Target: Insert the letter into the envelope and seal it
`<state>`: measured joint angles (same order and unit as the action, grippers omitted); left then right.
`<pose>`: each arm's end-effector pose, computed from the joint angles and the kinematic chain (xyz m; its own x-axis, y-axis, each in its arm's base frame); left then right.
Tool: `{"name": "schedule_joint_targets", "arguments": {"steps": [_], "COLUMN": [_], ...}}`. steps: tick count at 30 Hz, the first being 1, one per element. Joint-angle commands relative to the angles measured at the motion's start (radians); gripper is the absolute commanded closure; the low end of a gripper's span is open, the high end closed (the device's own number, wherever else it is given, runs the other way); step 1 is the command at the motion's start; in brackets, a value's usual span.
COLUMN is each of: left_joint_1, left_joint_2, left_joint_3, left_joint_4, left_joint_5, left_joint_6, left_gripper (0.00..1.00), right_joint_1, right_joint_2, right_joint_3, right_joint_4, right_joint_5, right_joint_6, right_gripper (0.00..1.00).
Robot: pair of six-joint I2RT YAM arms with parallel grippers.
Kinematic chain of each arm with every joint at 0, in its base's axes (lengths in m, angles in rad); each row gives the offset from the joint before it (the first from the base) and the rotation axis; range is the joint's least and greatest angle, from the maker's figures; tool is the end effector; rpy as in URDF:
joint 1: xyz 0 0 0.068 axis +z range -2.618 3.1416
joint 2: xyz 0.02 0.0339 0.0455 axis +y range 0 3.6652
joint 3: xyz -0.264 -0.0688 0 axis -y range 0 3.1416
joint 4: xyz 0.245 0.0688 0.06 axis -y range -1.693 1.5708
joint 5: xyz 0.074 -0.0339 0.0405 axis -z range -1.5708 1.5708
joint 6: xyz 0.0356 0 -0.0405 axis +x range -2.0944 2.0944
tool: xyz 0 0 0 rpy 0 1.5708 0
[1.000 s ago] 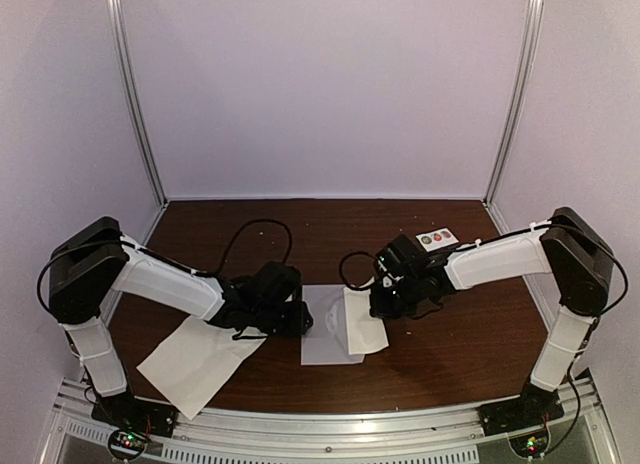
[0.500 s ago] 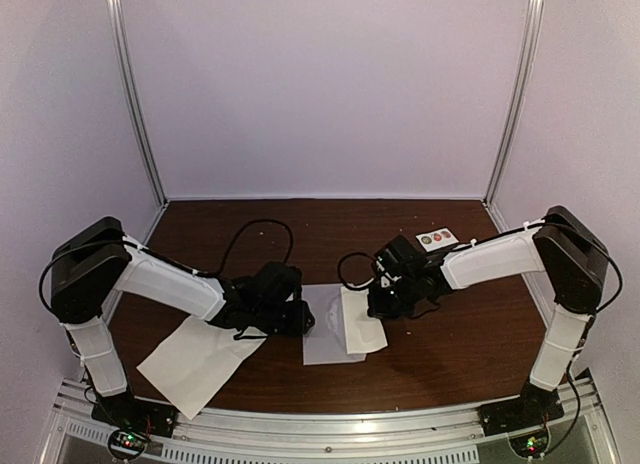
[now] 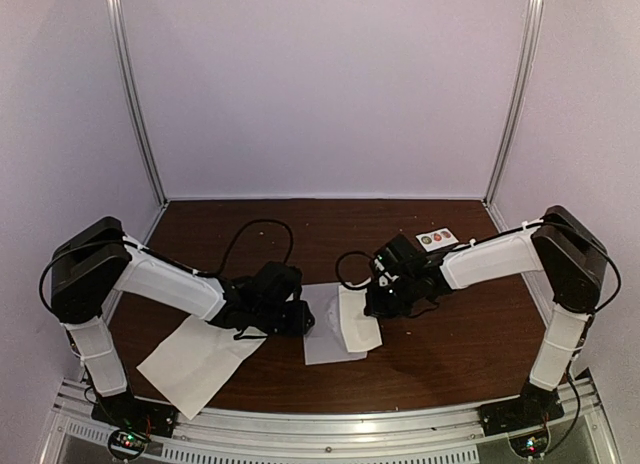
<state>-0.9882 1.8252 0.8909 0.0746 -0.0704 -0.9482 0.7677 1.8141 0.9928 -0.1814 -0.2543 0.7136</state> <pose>0.1956 -0.2924 0.1247 -0.8992 -0.1081 -0.4239 0.1324 0.8564 -0.4991 0.2476 0.2514 0.1398 -0.9622 -0.0483 -0.2680 -0.1848 0.8386 0.5125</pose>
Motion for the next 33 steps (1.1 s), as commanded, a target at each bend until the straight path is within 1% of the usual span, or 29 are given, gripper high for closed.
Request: {"name": "schedule_joint_targets", "arguments": {"steps": [1, 7, 14, 33], "left_joint_1": [0.003, 0.003, 0.004, 0.004], "left_joint_2": [0.041, 0.042, 0.043, 0.051], "left_joint_3": [0.008, 0.018, 0.025, 0.026], "left_joint_4": [-0.034, -0.038, -0.052, -0.009], "left_joint_5": [0.025, 0.018, 0.007, 0.053], "left_joint_6": [0.016, 0.018, 0.020, 0.028], "left_gripper": [0.68, 0.68, 0.69, 0.71], "right_joint_1": [0.006, 0.011, 0.015, 0.047], "right_joint_2": [0.016, 0.022, 0.022, 0.082], "right_joint_3": [0.026, 0.033, 0.050, 0.084], "right_joint_4": [0.047, 0.049, -0.002, 0.106], "right_joint_5": [-0.037, -0.058, -0.036, -0.120], "right_joint_6": [-0.008, -0.022, -0.015, 0.029], "right_gripper": [1.00, 1.00, 1.00, 1.00]}}
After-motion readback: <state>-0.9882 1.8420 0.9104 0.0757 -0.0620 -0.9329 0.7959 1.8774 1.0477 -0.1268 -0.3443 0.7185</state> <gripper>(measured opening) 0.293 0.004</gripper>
